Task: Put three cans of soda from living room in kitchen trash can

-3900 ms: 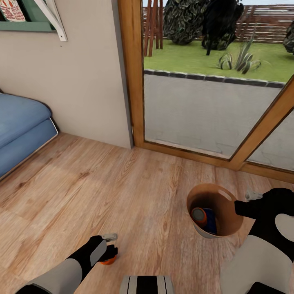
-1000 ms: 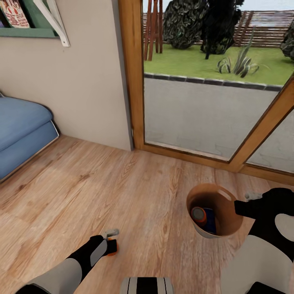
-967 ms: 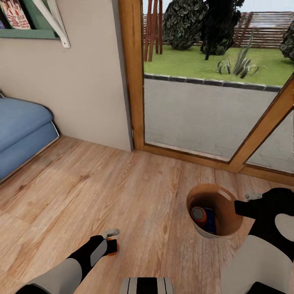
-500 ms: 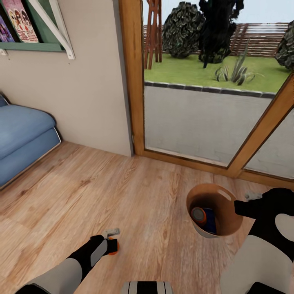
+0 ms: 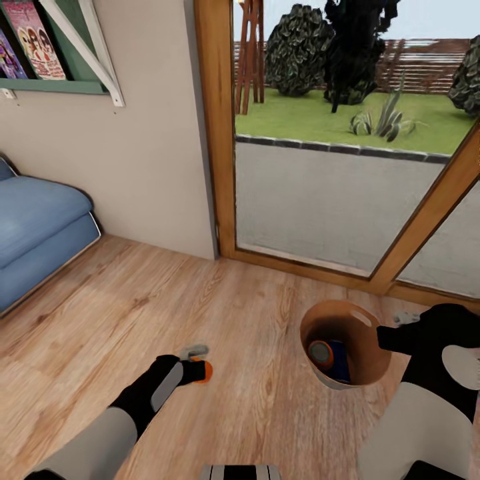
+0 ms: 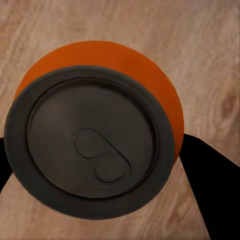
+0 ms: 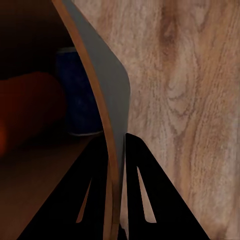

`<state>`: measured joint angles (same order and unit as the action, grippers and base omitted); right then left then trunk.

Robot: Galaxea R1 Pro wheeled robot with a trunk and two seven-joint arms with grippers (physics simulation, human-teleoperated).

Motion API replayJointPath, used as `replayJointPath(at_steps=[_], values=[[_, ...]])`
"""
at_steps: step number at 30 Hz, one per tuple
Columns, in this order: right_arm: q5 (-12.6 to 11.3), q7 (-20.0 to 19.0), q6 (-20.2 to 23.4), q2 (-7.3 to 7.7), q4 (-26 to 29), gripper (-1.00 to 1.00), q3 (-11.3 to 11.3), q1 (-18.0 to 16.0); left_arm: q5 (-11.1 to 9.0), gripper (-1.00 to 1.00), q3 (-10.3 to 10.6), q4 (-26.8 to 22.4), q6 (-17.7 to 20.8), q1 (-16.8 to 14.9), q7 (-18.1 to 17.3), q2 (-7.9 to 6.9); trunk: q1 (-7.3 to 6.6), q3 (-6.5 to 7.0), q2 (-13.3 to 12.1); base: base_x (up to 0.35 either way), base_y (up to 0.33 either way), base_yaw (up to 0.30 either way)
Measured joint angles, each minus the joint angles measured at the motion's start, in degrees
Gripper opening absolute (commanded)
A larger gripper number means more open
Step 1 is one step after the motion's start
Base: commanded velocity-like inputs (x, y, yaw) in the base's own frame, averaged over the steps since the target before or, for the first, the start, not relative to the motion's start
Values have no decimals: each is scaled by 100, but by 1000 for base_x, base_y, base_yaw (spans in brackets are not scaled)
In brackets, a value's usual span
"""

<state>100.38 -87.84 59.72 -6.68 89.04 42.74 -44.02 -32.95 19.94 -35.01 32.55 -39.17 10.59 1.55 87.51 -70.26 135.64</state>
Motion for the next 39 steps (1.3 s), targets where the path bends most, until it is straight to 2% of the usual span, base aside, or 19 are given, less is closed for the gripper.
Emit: replayJointPath(at_steps=[4, 6, 8, 11, 14, 17, 18, 21, 25, 28, 29, 32, 34, 35, 38, 39], values=[[-13, 4, -1, 0, -199, -100, -29, 2, -3, -100, -13, -569, 507, 3, 8, -14, -88, 71, -161, 0, 0, 0], [-20, 21, -2, 3, -348, -100, -54, 2, -19, -100, -27, -1070, 969, 2, 24, -20, -132, 107, -241, 0, 0, 0], [-34, 32, 0, 8, -415, -100, -80, 1, -5, -100, -34, -1338, 1213, 4, 39, -26, -176, 143, -321, 0, 0, 0], [-32, 56, -4, 29, -620, -100, -126, 3, 26, -100, -53, -1941, 1736, 24, 57, -159, -241, 197, -441, 0, 0, 0], [-25, 65, -3, 36, -705, -100, -140, 0, 3, -100, -58, -2368, 2104, 36, 64, -255, -307, 251, -562, 0, 0, 0], [-22, 78, -3, 43, -775, -100, -151, 0, -18, -100, -66, -3245, 2715, 44, 71, -329, -373, 305, -682, 0, 0, 0], [-21, 80, -3, 43, -787, -100, -155, 0, -23, -100, -68, -3482, 2742, 46, 72, -339, -395, 323, -722, 0, 0, 0], [-25, 113, -1, 39, -801, -100, -161, -1, -24, -100, -63, -3719, 2744, 48, 73, -346, -461, 377, -842, 0, 0, 0], [-88, 588, -44, 16, -865, -100, -167, 0, -17, -100, -43, -3866, 2745, 43, 74, -340, -549, 448, -1003, 0, 0, 0], [-478, 1021, -6, 6, -1045, -100, -202, -1, -10, -100, -40, -3888, 2744, 36, 74, -326, -615, 502, -1123, 0, 0, 0], [-710, 1317, 4, 3, -1182, -100, -269, -1, -7, -100, -38, -3893, 2744, 34, 74, -318, -636, 520, -1164, 0, 0, 0], [-1088, 1915, -31, 2, -1431, -100, -369, -1, 1, -100, -36, -3906, 2744, 33, 74, -314, -702, 574, -1284, 0, 0, 0], [-1463, 2387, -22, 1, -1589, -100, -412, -2, 4, -100, -35, -3906, 2744, 34, 74, -312, -746, 610, -1364, 0, 0, 0], [-1887, 2909, -12, 1, -1737, -100, -442, 0, -1, -100, -34, -3913, 2744, 33, 74, -314, -768, 628, -1404, 0, 0, 0], [-2511, 3800, -5, 1, -1954, -100, -488, 0, -4, -100, -34, -3931, 2745, 33, 74, -326, -834, 682, -1524, 0, 0, 0], [-2926, 4361, -11, 1, -2086, -100, -552, 0, -7, -100, -34, -3938, 2745, 32, 74, -329, -856, 700, -1565, 0, 0, 0]])
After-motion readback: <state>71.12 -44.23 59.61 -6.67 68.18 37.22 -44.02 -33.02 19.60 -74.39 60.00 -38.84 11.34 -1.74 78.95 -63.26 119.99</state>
